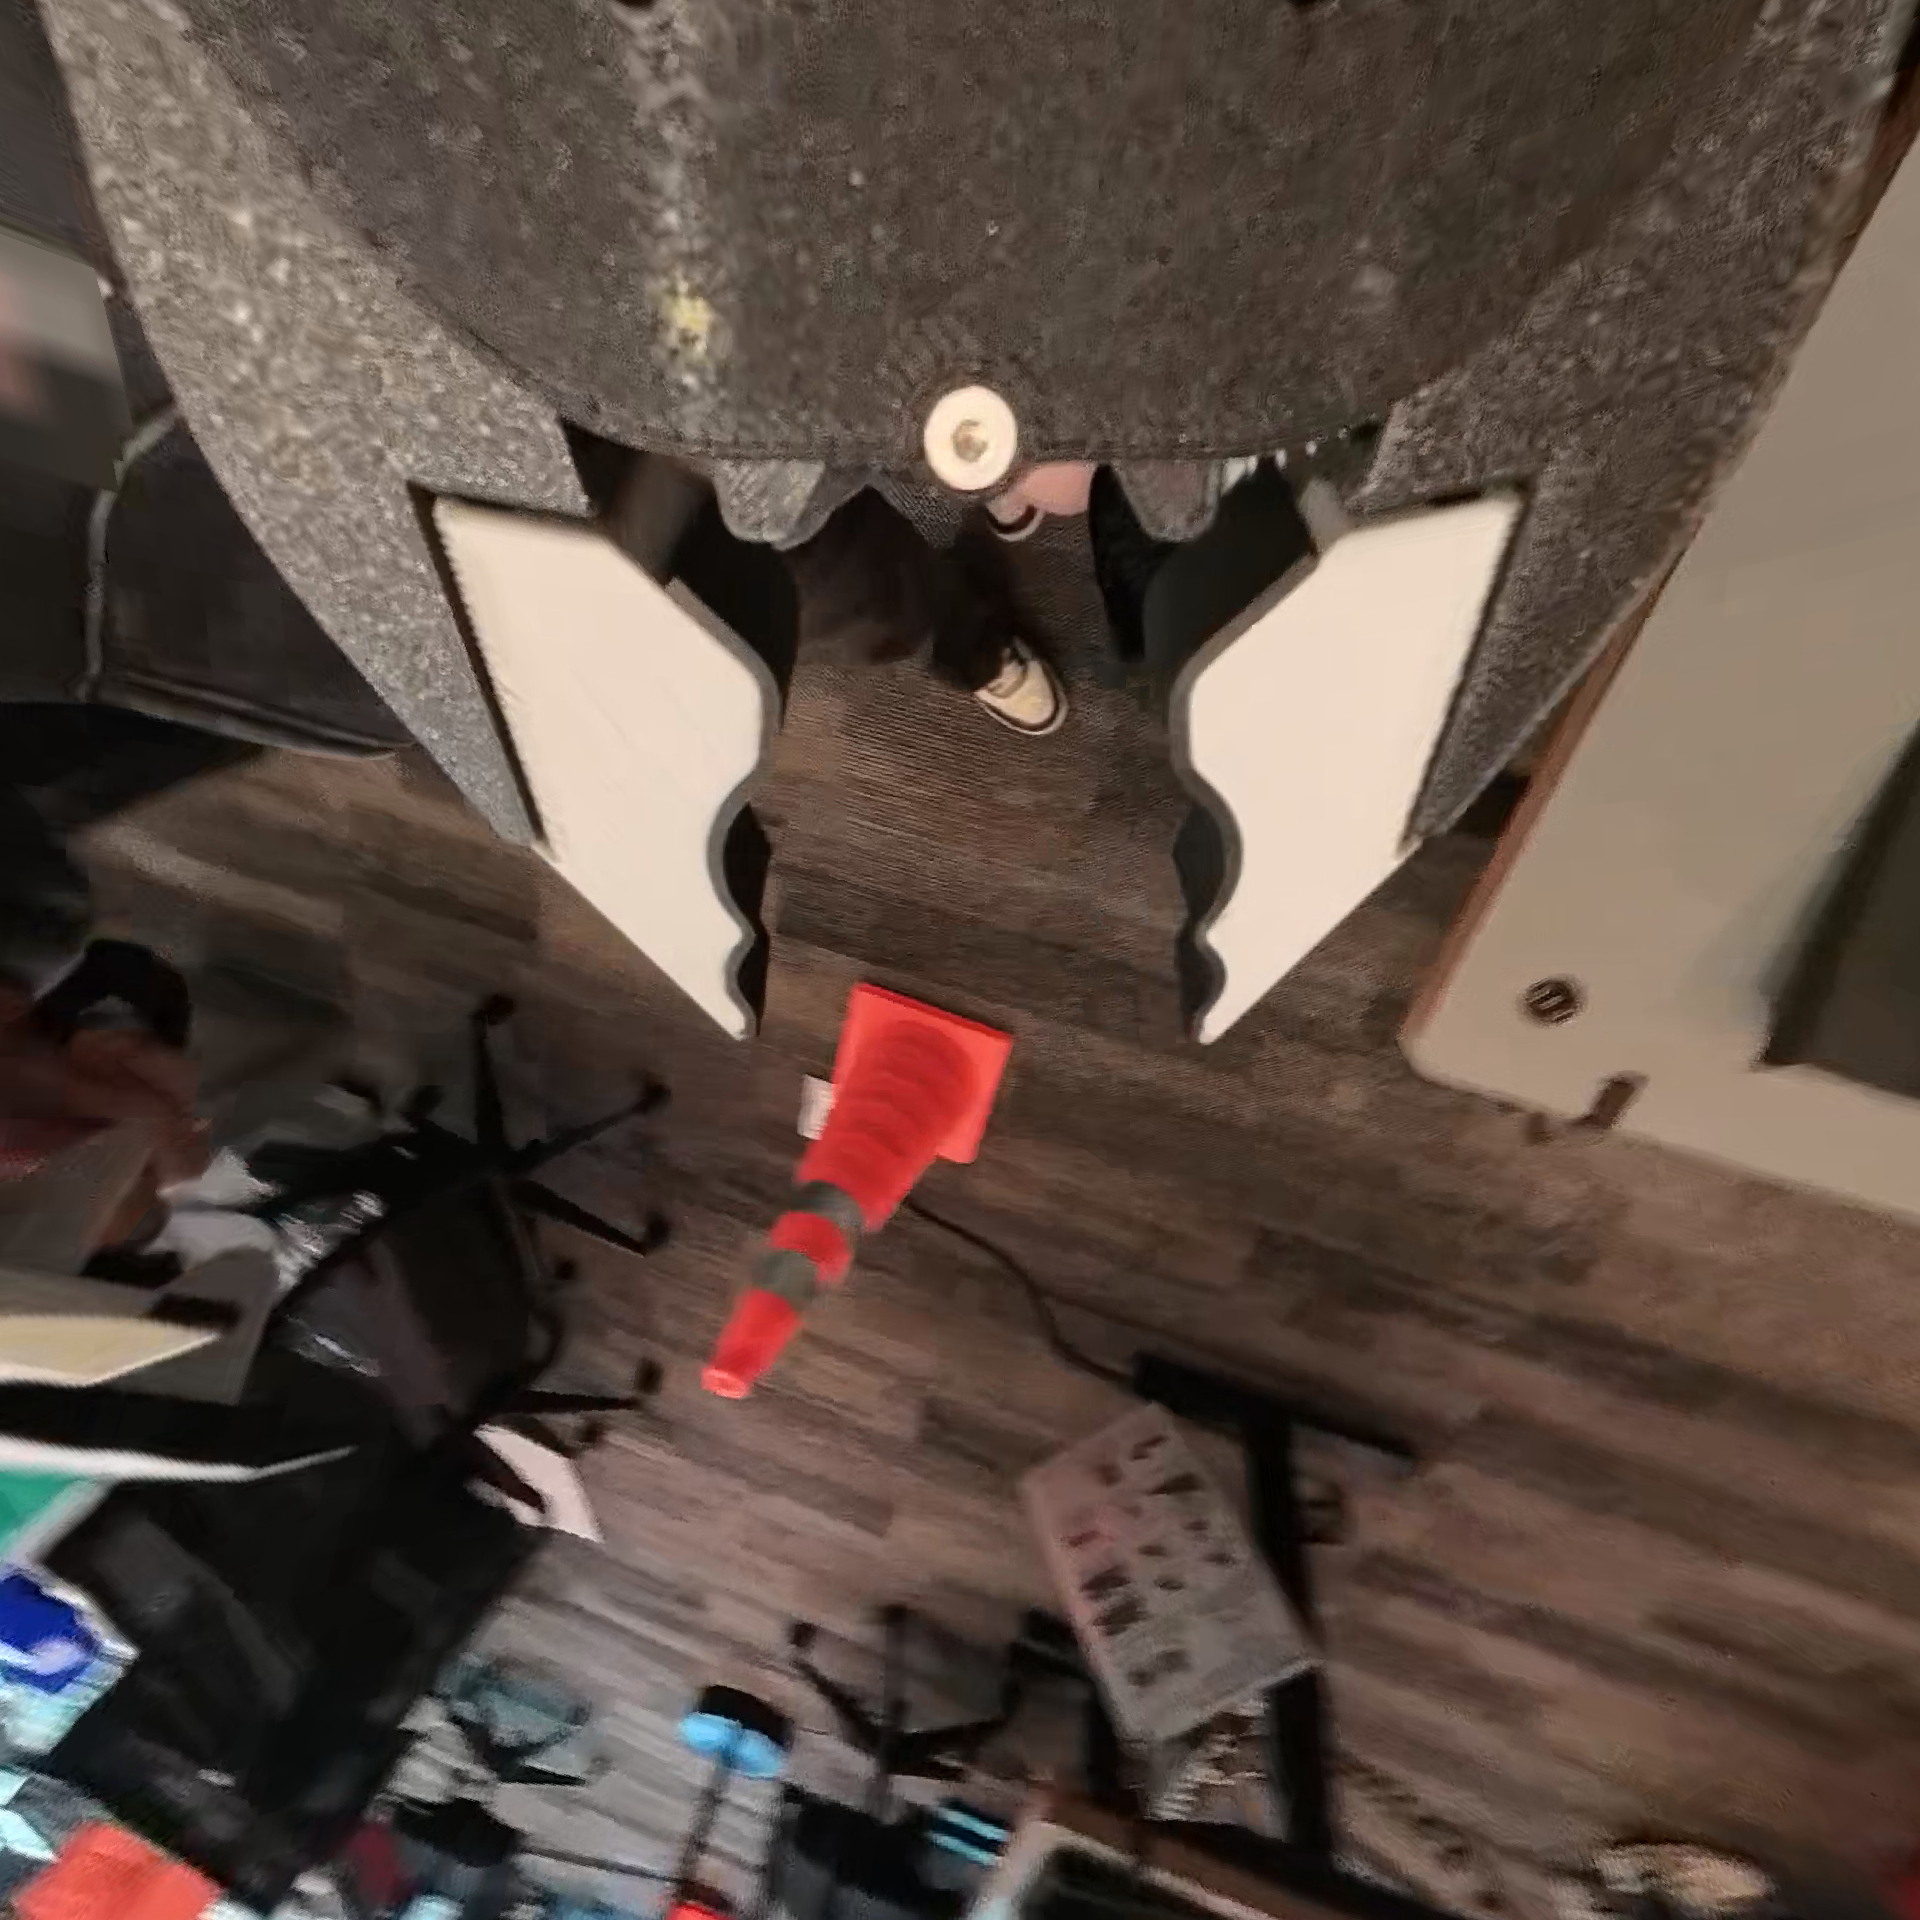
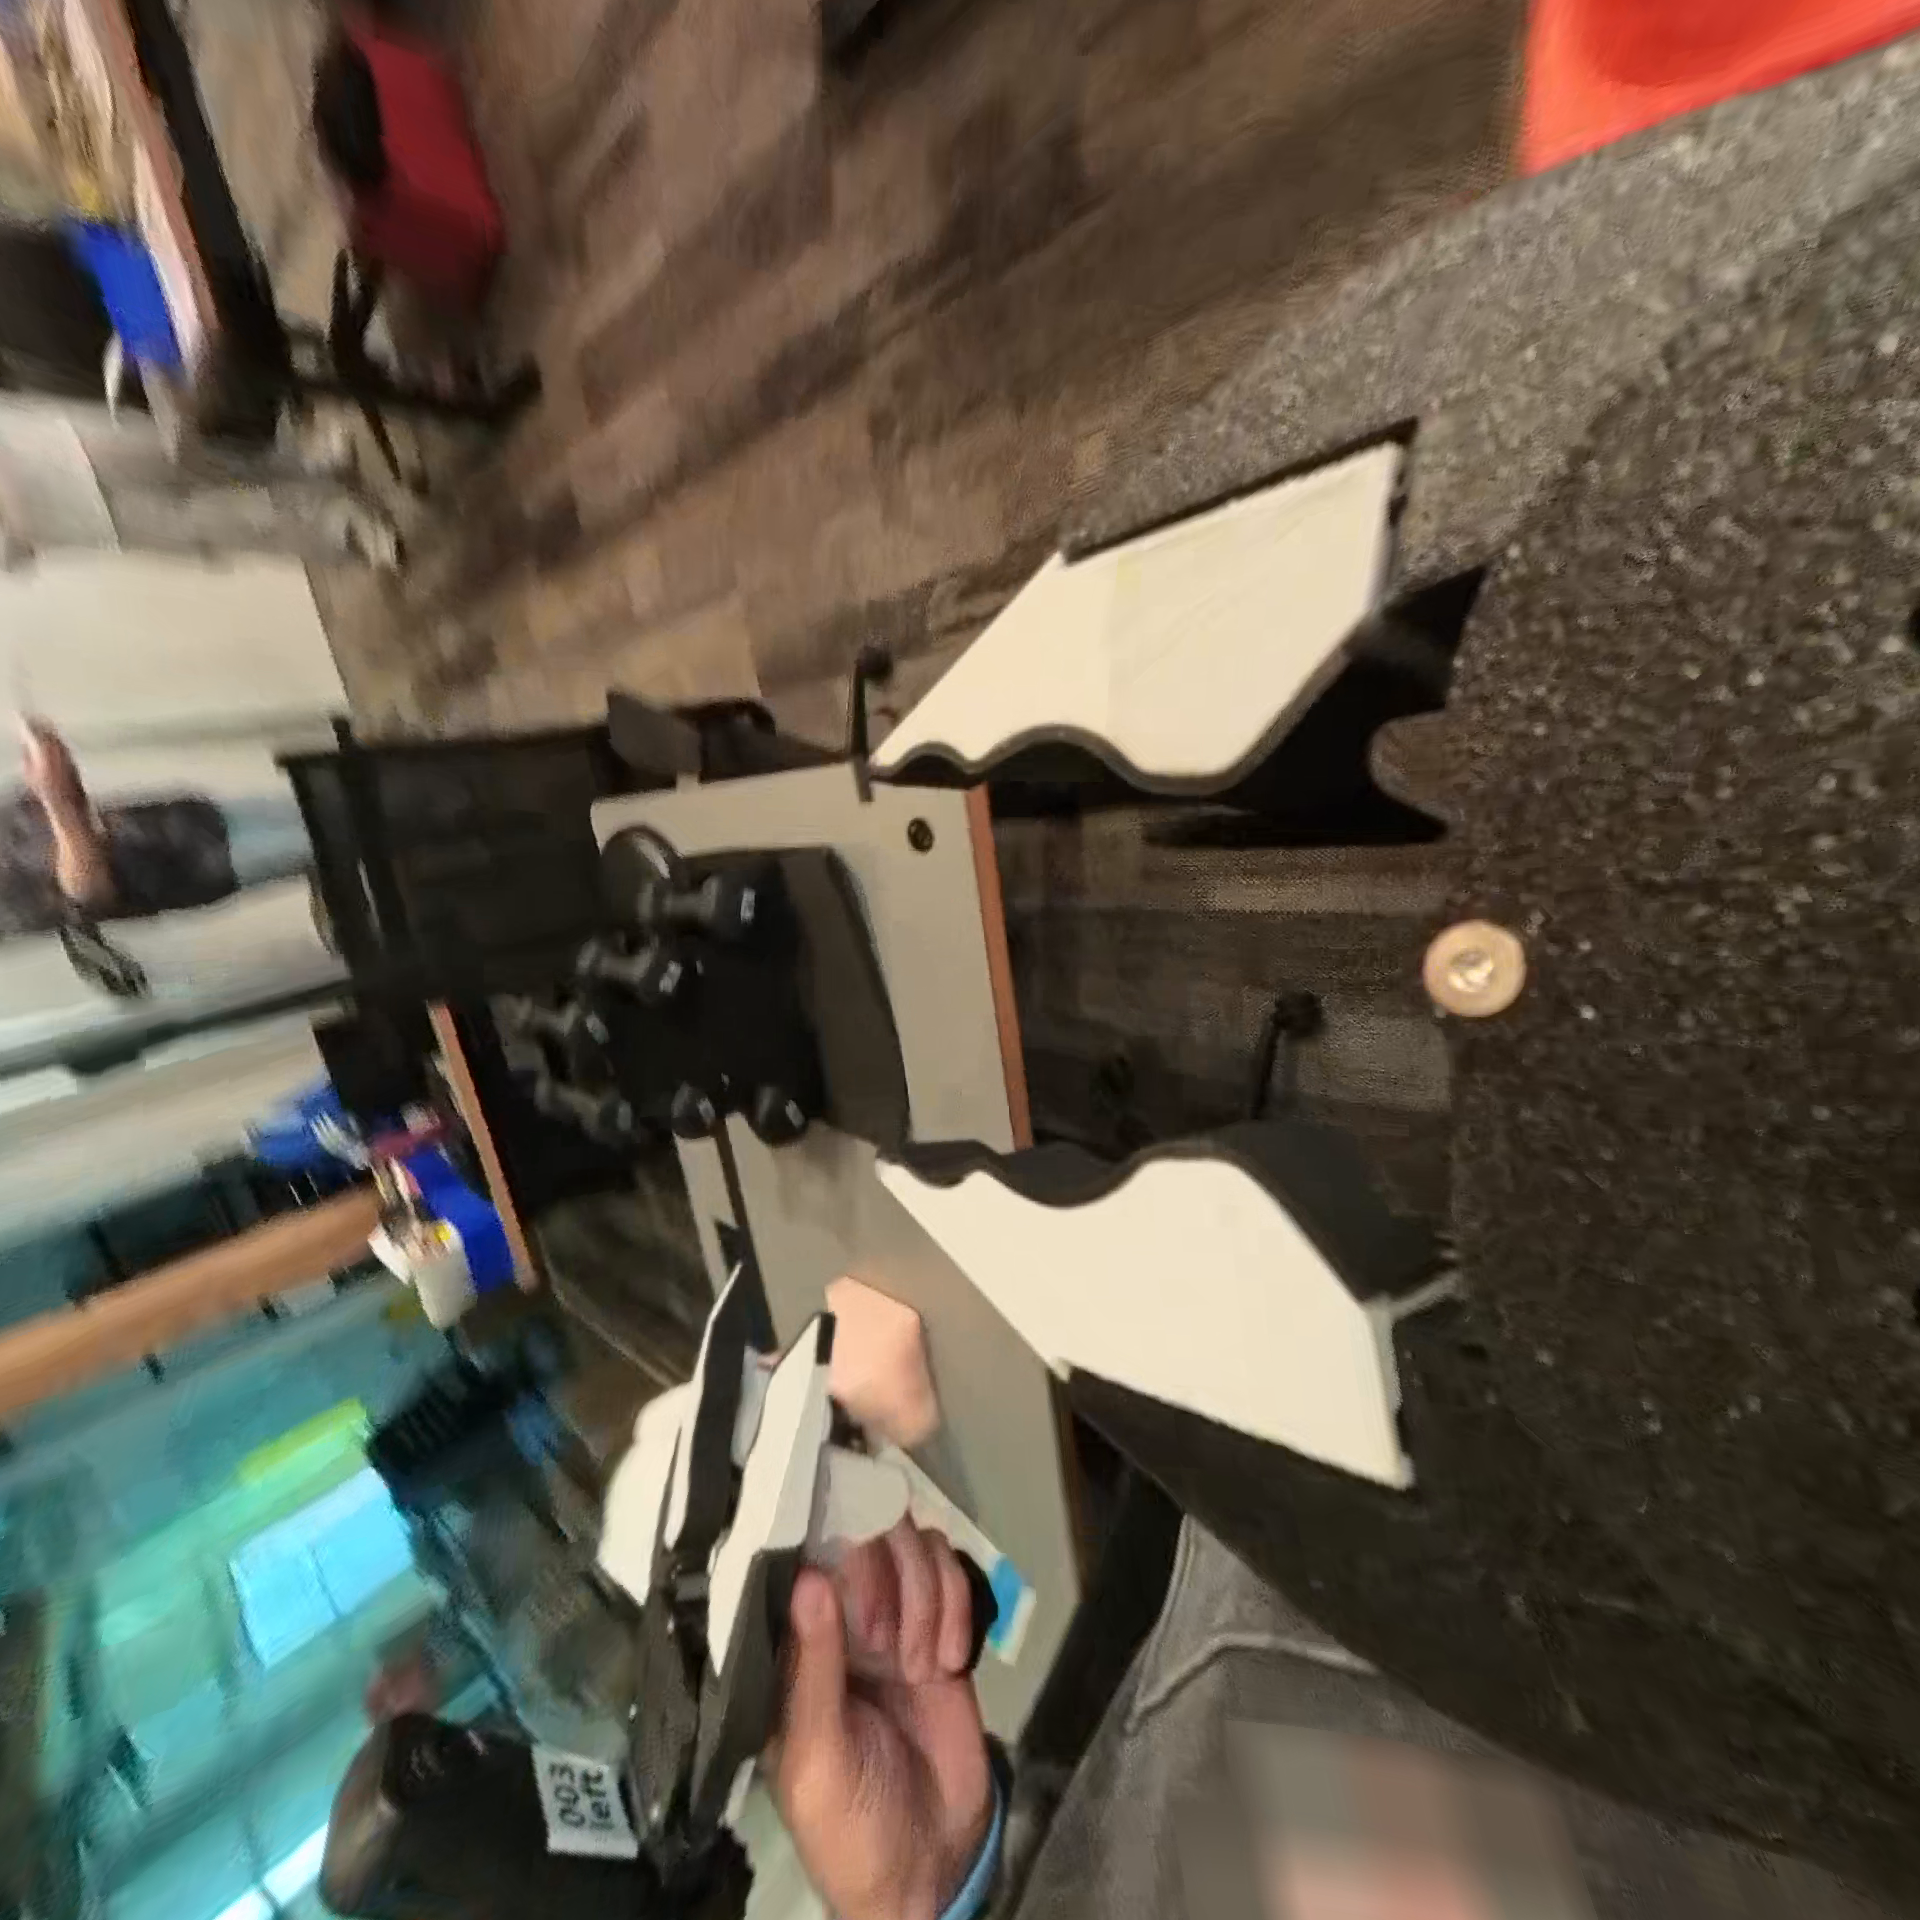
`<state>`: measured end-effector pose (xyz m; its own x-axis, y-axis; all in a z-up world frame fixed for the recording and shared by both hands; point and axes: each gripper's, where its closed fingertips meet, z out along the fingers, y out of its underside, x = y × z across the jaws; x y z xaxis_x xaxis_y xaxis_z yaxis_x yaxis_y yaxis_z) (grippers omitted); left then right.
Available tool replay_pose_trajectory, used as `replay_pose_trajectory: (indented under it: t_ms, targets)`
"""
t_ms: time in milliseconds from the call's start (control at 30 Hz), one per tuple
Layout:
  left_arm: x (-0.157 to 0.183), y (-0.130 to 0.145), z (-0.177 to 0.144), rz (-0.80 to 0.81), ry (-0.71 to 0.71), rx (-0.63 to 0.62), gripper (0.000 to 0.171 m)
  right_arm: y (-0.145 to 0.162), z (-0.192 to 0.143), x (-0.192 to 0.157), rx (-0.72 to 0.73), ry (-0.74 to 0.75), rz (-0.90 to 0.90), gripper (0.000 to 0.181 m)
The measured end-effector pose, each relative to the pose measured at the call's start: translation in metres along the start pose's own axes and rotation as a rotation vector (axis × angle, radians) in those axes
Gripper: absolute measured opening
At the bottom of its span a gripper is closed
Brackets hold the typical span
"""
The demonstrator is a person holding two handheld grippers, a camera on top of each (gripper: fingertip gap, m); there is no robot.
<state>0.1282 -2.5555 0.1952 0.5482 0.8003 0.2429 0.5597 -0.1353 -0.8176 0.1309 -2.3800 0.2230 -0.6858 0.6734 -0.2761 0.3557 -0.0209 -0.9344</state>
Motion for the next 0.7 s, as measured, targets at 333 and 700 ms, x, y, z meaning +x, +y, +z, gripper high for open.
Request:
replay_pose_trajectory:
  t_ms: [333, 700]
  targets:
    - [-0.125, 0.084, -0.115, -0.651, -0.499, 0.085, 0.097, -0.079, 0.206, 0.005, -0.192, -0.545, -0.253, 0.084]
    - [-0.246, 0.141, -0.326, -0.933, -0.709, 0.300, 0.108, 0.037, 0.326, -0.234, -0.759, -1.282, -0.023, 0.100]
